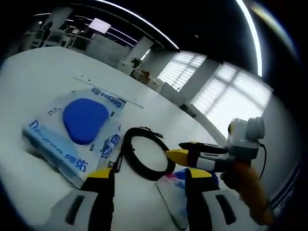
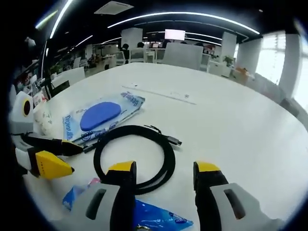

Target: Arrange the tabletop items into an orderly group along one side of the table until the central work area is clear of visible clutter.

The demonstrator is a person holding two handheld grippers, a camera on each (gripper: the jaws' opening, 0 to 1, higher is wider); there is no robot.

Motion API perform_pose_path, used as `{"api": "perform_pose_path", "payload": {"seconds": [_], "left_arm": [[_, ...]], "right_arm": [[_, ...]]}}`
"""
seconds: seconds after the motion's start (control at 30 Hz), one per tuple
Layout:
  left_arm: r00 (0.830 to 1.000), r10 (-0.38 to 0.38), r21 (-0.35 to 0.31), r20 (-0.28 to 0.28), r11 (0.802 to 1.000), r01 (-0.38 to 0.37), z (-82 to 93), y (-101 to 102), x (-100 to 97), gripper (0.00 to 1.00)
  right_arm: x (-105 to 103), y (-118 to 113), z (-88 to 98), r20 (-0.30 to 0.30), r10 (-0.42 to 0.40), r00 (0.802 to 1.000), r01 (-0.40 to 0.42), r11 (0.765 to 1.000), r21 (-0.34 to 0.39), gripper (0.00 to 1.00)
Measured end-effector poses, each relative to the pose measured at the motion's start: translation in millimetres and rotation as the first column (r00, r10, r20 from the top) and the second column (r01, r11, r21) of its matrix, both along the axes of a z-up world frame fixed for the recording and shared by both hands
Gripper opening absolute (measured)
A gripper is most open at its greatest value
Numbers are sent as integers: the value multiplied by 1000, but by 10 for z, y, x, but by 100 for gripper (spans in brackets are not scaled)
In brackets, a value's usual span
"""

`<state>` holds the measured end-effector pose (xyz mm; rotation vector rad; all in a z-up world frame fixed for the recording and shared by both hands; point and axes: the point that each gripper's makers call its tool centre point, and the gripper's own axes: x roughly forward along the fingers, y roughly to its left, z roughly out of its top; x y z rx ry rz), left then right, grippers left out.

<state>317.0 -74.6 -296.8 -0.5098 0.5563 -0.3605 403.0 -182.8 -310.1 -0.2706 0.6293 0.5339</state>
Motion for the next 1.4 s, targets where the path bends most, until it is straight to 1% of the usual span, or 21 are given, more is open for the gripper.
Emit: {"api": "perform_pose_path", "payload": {"seconds": [0.07, 0.13, 0.2, 0.23, 0.3, 0.33, 0.37, 0.47, 0.53, 0.63, 0.73, 0.83, 0.87, 1.0, 1.1, 1.2, 1.3, 1.33, 1.4], "left_arm": [[1000, 7, 8, 0, 1000, -7, 7, 20, 8, 53], [1000, 12, 16, 1, 1000, -12, 13, 24, 17, 53], [1000, 12, 46, 10, 999, -12, 12, 44, 25, 53], [1000, 6, 72, 16, 997, -7, 6, 53, 27, 53], [1000, 6, 81, 19, 997, -8, 4, 51, 29, 53], [1000, 12, 106, 22, 994, -14, -81, 12, 131, 53], [1000, 14, 119, 24, 993, -17, -111, -7, 175, 53], [999, 12, 185, 44, 983, -20, -139, 0, 228, 53], [999, 18, 203, 50, 979, -28, -156, -33, 237, 52], [999, 25, 209, 47, 977, -35, -146, -31, 271, 51], [998, 50, 223, 37, 973, -57, -165, -3, 281, 46], [997, 71, 287, 32, 955, -77, -200, 60, 341, 39], [997, 74, 293, 29, 953, -79, -204, 63, 356, 37], [996, 90, 297, 18, 950, -92, -196, 65, 369, 36], [995, 97, 325, 7, 941, -94, -204, 76, 384, 33], [996, 93, 392, -5, 916, -84, -232, 120, 387, 26], [996, 91, 372, -6, 924, -82, -243, 94, 378, 22], [996, 92, 372, -6, 924, -83, -245, 97, 391, 21], [994, 104, 358, -15, 929, -92, -245, 96, 394, 18]], "right_arm": [[42, -5, -10, -7, -13, 1000, 13, 1000, 2, 44], [29, -15, -37, -15, -28, 999, 28, 1000, 3, 44], [44, -18, -35, -19, -32, 999, 32, 999, 6, 42], [46, -17, -37, -24, -33, 999, 33, 999, 7, 40], [68, -15, -40, -24, -37, 999, 37, 999, 11, 39], [86, -18, -44, -24, -42, 999, 42, 999, 11, 39], [84, -29, -54, -22, -49, 999, 50, 999, 6, 39], [88, -34, -97, -27, -59, 998, 59, 998, -8, 38], [93, -46, -119, -28, -65, 997, 65, 998, -14, 37], [93, -65, -147, -36, -73, 997, 72, 997, -22, 36], [88, -64, -155, -46, -84, 995, 84, 996, -1, 34], [83, -41, -164, -58, -97, 994, 98, 995, 14, 30], [86, -32, -164, -59, -97, 994, 98, 995, 17, 28], [68, -2, -173, -62, -103, 993, 105, 994, 21, 24], [62, 5, -171, -67, -114, 991, 115, 993, 15, 24], [32, 6, -175, -71, -126, 990, 127, 992, 19, 23], [24, 7, -182, -70, -139, 988, 141, 990, 22, 23], [26, 12, -180, -69, -140, 988, 141, 990, 19, 22], [22, 25, -179, -68, -145, 987, 146, 989, 12, 21]]}}
